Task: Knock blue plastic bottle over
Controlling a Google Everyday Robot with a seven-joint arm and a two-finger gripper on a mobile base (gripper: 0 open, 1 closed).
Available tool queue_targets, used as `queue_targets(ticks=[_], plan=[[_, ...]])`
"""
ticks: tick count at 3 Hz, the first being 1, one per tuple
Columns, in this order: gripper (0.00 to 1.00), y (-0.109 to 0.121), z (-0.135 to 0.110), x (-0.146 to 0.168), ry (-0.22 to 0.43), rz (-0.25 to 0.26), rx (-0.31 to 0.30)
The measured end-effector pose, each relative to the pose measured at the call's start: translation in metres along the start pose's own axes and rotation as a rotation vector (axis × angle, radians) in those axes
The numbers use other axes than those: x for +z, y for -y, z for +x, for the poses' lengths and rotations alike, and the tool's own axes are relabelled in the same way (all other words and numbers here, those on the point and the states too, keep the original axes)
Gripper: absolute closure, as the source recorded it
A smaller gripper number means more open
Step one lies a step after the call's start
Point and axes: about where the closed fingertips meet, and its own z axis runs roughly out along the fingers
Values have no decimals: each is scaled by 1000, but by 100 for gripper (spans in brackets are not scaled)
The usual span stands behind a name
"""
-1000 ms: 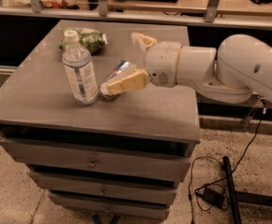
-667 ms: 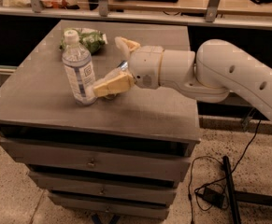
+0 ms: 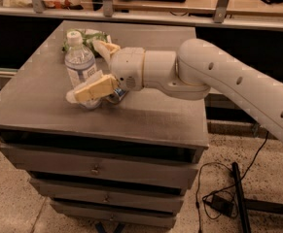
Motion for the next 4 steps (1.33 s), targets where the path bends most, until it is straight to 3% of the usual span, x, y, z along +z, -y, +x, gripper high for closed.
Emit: queue_targets(ticks=[2, 3, 4], plan=[[0, 13, 12, 22, -3, -84, 39], [15, 18, 22, 25, 5, -120, 58], [47, 21, 30, 23, -3, -140, 69]])
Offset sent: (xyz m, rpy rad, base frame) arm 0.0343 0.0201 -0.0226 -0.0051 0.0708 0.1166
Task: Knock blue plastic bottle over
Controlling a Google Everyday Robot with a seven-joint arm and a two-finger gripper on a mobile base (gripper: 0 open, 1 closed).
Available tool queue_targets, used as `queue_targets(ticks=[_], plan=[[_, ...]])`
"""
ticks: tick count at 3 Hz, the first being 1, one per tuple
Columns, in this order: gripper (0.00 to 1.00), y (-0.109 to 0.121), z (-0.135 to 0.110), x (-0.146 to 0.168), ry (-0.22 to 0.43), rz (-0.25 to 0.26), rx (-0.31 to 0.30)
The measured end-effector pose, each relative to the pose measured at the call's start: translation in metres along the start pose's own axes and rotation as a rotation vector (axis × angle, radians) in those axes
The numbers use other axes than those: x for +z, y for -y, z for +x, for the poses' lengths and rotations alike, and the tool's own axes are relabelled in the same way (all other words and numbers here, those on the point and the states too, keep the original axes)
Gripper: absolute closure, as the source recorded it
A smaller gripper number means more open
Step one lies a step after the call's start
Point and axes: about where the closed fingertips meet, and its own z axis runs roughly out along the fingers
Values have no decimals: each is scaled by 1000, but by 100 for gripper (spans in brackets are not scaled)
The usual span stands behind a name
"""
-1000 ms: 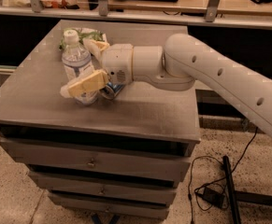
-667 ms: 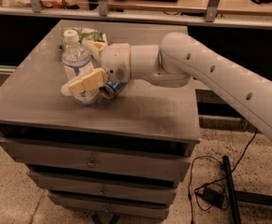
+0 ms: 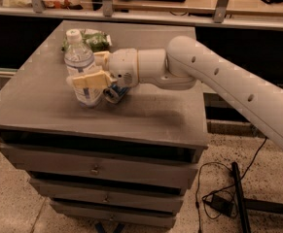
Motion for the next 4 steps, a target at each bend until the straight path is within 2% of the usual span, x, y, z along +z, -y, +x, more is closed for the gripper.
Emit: queue_targets(ticks=[1, 2, 3, 4], plan=[[69, 3, -3, -5, -15, -10, -15], [93, 19, -28, -16, -31, 61, -103], [100, 42, -53, -25, -62, 130, -238], [100, 49, -75, -22, -124, 120, -427]])
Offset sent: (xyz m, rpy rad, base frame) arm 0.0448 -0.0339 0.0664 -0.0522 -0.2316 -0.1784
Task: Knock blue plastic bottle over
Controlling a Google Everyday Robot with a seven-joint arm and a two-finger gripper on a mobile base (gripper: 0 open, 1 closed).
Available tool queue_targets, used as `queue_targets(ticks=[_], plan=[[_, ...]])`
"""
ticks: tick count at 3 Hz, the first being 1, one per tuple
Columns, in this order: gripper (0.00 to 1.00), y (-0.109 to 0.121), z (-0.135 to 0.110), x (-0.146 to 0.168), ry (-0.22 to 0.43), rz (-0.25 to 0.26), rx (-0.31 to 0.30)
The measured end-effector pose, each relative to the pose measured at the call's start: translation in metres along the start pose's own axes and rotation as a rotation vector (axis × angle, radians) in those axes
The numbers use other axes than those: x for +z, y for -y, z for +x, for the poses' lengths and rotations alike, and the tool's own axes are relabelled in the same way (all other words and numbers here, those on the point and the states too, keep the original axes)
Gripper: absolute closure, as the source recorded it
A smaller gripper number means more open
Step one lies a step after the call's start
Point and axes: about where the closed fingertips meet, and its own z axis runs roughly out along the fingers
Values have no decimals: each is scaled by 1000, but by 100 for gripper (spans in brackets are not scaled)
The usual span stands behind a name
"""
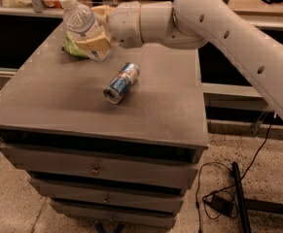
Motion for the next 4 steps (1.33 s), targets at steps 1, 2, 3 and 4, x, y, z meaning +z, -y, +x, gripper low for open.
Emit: queue_targets(ticks=[1, 2, 3, 4], plan=[[100, -11, -10, 13, -115, -106, -246], [100, -28, 3, 22, -297, -273, -444], [100, -33, 22, 19, -452, -351, -533], [100, -41, 40, 22, -546, -432, -579]])
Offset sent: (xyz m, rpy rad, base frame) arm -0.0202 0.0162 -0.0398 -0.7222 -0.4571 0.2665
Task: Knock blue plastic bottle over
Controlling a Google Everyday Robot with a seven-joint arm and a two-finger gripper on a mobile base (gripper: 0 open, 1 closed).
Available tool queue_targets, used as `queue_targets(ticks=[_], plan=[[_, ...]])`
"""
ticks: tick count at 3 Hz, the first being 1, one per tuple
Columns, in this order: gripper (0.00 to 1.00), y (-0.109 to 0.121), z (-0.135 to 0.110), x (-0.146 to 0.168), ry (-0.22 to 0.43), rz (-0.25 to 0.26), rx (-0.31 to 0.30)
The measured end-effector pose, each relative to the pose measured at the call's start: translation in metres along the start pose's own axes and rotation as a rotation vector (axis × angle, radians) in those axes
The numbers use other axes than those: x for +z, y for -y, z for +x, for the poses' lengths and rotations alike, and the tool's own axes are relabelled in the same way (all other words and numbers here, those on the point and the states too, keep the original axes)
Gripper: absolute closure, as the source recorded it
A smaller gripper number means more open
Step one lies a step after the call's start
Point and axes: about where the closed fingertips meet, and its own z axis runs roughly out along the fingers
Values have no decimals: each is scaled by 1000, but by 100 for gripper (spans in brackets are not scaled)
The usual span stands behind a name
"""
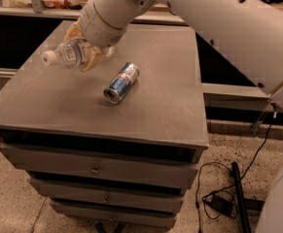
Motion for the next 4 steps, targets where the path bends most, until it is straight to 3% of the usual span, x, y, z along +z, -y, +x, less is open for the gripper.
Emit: queue_targets(ticks=[2, 4], plan=[[100, -19, -7, 34, -13, -134, -84], [100, -32, -15, 59, -2, -225, -111]])
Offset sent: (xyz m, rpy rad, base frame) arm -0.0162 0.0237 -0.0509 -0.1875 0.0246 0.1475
